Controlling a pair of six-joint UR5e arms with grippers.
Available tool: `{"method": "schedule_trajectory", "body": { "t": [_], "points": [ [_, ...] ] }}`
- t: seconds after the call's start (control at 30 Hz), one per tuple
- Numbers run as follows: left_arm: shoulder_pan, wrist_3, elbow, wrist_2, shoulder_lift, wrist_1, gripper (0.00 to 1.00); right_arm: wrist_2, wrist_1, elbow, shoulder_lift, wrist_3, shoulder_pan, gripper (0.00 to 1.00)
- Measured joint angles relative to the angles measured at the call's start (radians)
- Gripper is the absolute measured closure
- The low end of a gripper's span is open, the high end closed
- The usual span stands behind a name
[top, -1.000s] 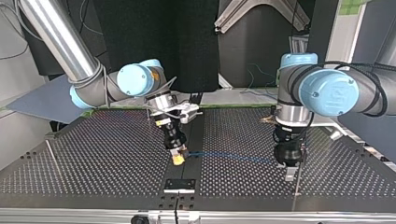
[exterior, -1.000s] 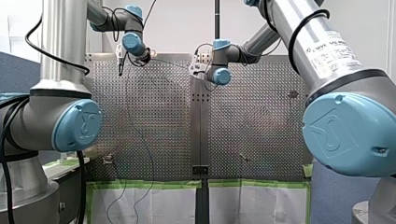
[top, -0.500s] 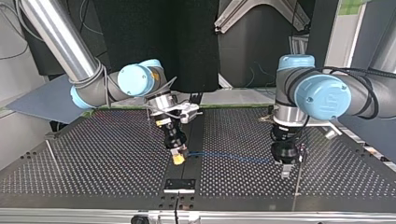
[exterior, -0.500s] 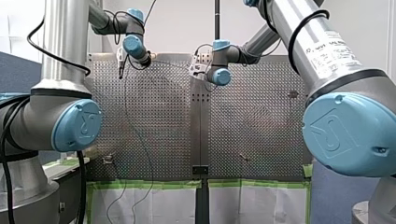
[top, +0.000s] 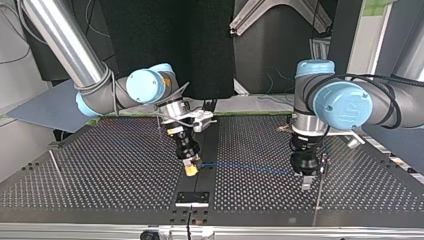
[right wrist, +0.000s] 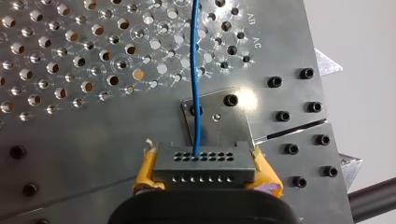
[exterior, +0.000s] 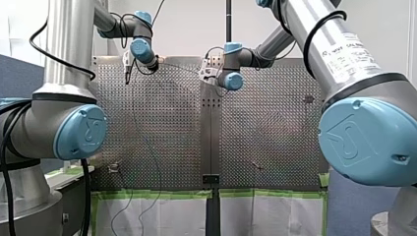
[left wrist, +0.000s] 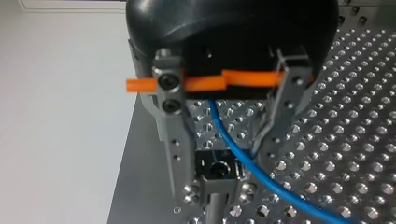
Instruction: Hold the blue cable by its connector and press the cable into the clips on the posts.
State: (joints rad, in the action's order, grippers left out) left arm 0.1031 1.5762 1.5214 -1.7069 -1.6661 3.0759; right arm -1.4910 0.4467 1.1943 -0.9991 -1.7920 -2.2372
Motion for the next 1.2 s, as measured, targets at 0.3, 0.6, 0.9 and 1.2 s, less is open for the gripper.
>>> {"method": "schedule_trajectory", "body": {
  "t": [0.3, 0.6, 0.9, 1.2],
  "points": [
    [0.0, 0.018, 0.0, -0.014, 0.0, -0.011, 0.93, 0.001, 0.0, 0.0, 0.001, 0.0, 0.0, 1.0],
    [0.002, 0.033, 0.0, -0.013, 0.001, -0.012, 1.0, 0.001, -0.002, 0.0, 0.001, -0.001, 0.0, 1.0],
    [0.005, 0.045, 0.0, -0.013, 0.001, -0.008, 1.0, 0.001, -0.013, 0.0, 0.001, 0.0, 0.0, 1.0],
    [0.01, 0.053, 0.0, -0.012, 0.0, -0.009, 0.97, 0.0, -0.018, 0.0, 0.001, 0.0, 0.0, 1.0]
  ]
}}
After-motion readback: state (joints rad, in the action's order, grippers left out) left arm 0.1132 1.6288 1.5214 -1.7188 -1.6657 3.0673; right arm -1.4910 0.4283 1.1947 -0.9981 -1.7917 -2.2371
